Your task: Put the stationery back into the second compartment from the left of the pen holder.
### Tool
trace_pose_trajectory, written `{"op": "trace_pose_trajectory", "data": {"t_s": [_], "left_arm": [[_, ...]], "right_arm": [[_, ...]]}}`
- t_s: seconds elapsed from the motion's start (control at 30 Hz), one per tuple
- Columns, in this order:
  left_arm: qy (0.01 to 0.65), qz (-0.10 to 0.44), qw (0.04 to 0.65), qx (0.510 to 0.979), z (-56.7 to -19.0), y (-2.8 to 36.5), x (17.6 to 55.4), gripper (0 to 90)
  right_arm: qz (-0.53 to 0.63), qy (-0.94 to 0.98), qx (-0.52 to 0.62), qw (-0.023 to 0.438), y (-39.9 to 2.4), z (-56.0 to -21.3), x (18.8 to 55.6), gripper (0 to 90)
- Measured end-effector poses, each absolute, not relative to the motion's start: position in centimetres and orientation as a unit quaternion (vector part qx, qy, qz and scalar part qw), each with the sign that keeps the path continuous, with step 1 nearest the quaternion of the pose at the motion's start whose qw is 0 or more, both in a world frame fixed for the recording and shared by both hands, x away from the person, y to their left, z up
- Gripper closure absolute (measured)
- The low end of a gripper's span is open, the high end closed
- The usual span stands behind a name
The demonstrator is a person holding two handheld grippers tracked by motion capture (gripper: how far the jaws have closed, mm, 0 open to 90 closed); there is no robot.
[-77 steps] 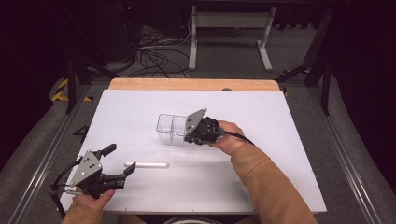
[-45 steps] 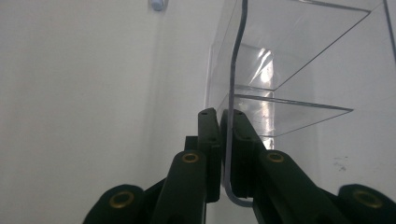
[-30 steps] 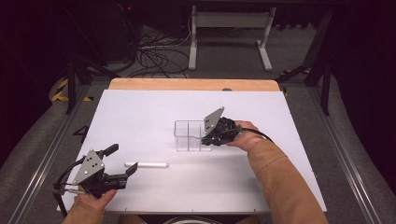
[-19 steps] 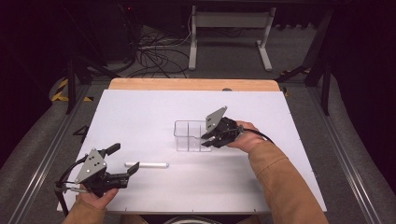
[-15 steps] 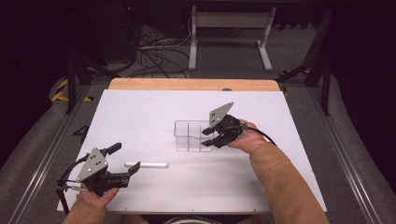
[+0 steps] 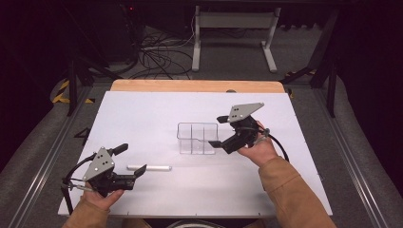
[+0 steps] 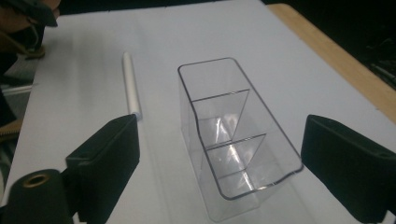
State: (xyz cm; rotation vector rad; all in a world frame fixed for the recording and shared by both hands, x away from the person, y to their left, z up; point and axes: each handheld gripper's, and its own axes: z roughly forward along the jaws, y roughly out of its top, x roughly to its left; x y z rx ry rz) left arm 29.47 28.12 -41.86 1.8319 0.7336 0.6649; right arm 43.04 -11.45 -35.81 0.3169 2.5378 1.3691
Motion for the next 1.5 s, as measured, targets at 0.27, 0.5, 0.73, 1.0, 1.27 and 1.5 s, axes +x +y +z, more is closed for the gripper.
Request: {"op": "trace_pose_trajectory", "data": {"t_s": [0.27, 0.5, 0.73, 1.0, 1.27, 1.5], "left_arm": [[0.3, 0.267, 0.504, 0.765, -41.6, 28.1, 29.7, 7.6], [0.279, 0.261, 0.496, 0.78, -40.9, 27.8, 30.1, 7.5], [0.265, 0.261, 0.475, 0.798, -40.2, 27.2, 31.0, 7.4], [0.259, 0.248, 0.451, 0.817, -39.6, 26.5, 32.4, 9.1], [0.256, 0.237, 0.43, 0.832, -39.4, 25.8, 33.7, 9.5], [0.26, 0.214, 0.42, 0.843, -39.5, 25.3, 35.0, 9.9]], "right_arm": [[0.501, 0.839, 0.144, 0.156, -13.5, -35.4, 41.4, 4.9], [0.526, 0.817, 0.166, 0.169, -15.2, -35.8, 39.2, 0.2], [0.547, 0.79, 0.199, 0.192, -17.4, -38.3, 36.0, 0.2], [0.554, 0.778, 0.223, 0.193, -19.1, -41.0, 34.5, 0.6], [0.558, 0.767, 0.251, 0.191, -20.5, -43.1, 33.8, 1.1], [0.565, 0.763, 0.249, 0.191, -20.8, -43.9, 33.4, 2.0]]}}
